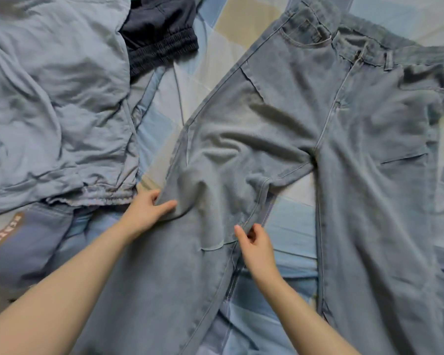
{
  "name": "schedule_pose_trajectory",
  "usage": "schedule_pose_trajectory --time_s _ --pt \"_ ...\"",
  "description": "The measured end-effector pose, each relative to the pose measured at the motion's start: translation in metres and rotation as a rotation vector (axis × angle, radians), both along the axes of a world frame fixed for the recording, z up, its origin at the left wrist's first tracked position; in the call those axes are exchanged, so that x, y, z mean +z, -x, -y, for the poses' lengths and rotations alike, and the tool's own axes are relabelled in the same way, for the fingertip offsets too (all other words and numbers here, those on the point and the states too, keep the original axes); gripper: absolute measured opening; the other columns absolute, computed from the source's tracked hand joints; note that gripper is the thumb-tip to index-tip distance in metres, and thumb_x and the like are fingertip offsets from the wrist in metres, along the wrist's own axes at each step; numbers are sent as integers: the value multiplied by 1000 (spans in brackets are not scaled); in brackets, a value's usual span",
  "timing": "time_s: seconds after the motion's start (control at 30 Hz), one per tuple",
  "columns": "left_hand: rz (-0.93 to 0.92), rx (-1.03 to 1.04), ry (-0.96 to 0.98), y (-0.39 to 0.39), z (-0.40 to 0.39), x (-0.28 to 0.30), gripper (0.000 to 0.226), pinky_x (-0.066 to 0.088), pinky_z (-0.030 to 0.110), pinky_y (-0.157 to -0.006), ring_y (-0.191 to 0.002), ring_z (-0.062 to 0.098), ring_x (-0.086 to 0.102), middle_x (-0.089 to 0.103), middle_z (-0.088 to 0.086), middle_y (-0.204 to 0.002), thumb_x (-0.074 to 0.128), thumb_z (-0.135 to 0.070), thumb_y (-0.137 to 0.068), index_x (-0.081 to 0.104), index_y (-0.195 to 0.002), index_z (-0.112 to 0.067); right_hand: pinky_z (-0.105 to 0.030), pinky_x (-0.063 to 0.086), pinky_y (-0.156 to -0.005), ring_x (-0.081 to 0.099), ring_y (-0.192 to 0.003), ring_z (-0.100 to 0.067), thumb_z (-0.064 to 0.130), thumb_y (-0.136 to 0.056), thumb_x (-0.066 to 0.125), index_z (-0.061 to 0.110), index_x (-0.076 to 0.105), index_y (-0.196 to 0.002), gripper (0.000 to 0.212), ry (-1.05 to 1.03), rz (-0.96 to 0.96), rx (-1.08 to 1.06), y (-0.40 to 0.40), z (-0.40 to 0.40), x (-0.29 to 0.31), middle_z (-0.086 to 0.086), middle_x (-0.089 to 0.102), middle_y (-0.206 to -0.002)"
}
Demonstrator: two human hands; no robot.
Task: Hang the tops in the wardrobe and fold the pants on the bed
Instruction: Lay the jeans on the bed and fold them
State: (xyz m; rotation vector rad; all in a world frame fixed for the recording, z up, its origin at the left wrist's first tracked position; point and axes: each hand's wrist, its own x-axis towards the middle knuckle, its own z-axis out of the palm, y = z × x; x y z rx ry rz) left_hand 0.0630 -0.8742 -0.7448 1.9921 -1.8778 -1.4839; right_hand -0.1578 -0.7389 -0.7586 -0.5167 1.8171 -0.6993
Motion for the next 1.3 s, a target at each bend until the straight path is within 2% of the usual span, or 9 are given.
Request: schedule_pose_trajectory --time_s 0.13,0.27,0.47,0.6,0.8,0.97,1.07,1.2,1.3 --pt "224 -321 243 -15 -15 12 11 38 38 -67 -82 35 62 66 18 -84 60 -18 -95 56 -87 -11 -25 41 -43 43 -45 -10 15 -95 54 15 45 -69 28 -186 218 -39 -5 -1 1 2 45 -54" --pt "117 11 105 -68 -11 25 21 37 36 -65 -71 21 53 60 5 -67 63 -23 -93 56 -75 -16 -16 32 -35 40 -36 -2 20 -98 52 14 51 -73 26 -187 420 -201 -2 -26 15 9 46 -44" --pt "106 -106 -232 -124 -84 27 28 44 25 -83 -99 16 62 68 -2 -101 72 -18 -87 61 -112 -15 -31 52 -82 63 -90 -11 53 -87 58 19 62 -98 36 -376 552 -76 -63 -92 25 4 69 -98" --pt "144 -130 -137 -137 -103 29 25 46 33 -80 -97 17 63 69 -4 -101 73 -23 -86 64 -109 -18 -17 50 -69 61 -79 -8 15 -92 62 15 63 -105 13 -311 503 28 -102 -128 38 -7 69 -106" --pt "16 -64 -342 -151 -120 61 16 49 12 -64 -72 -7 63 72 -19 -75 74 -37 -83 72 -85 -20 -23 47 -66 63 -82 -8 27 -92 62 21 64 -109 18 -367 569 91 -112 -151 62 7 70 -99" --pt "89 -82 -611 -183 -158 73 34 55 24 -74 -79 8 70 77 -1 -87 86 -38 -67 77 -87 -12 -20 52 -77 66 -87 -3 16 -92 61 18 56 -121 30 -376 628 194 -116 -176 68 3 68 -111" --pt "243 -33 -468 -194 -173 63 20 53 30 -79 -94 17 69 75 2 -96 78 -26 -81 74 -96 -13 -30 57 -72 67 -77 -16 24 -95 56 18 53 -115 22 -485 624 210 -123 -190 69 -3 69 -99" --pt "758 -328 -345 -171 -194 57 56 47 41 -93 -118 35 54 54 14 -132 66 -27 -80 44 -130 -13 -20 41 -57 50 -63 -11 15 -91 52 16 51 -94 4 -515 281 459 -112 -209 58 1 57 -78" --pt "704 -306 -80 -117 -212 54 67 42 47 -98 -124 40 46 45 16 -140 63 -14 -80 36 -142 -11 -23 41 -56 45 -66 -14 14 -93 47 16 50 -82 11 -552 328 315 -78 -209 61 -8 51 -84"
